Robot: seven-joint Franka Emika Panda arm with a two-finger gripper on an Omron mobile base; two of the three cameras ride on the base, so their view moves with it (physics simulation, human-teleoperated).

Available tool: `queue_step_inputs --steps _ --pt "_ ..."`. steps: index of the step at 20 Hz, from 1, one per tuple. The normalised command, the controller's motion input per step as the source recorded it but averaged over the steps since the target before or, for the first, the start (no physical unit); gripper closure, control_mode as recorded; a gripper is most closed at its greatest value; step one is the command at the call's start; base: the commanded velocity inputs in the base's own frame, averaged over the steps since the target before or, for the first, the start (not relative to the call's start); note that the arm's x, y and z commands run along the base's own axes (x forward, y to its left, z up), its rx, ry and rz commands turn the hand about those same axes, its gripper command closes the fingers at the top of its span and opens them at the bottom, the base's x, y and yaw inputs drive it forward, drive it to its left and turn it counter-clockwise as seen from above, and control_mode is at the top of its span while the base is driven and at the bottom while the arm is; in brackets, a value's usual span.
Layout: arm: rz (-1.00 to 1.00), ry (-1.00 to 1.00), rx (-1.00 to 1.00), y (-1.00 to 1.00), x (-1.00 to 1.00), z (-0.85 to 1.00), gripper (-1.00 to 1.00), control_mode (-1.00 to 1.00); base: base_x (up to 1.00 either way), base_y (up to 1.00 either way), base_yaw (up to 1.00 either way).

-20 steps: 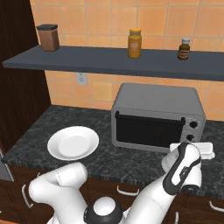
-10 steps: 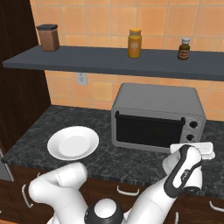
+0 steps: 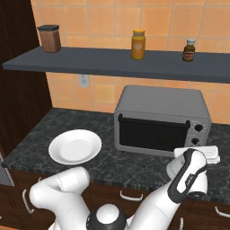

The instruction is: Pick up the kebab skewer and baguette bread, and place them inside the toaster oven. Close the toaster oven door and start by setting the timer.

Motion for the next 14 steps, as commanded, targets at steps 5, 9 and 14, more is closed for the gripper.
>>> queue_step_inputs --steps 5,9,14 --pt "-0.04 0.0 0.08 0.12 0.04 0.49 1.0 -1.0 0.0 0.0 0.0" --pt "-0.04 0.0 0.11 0.04 0.0 0.52 1.0 -1.0 0.0 0.0 0.0" --pt "-0.01 -0.01 0.13 0.06 0.0 0.51 1.0 -1.0 0.0 0.0 0.0"
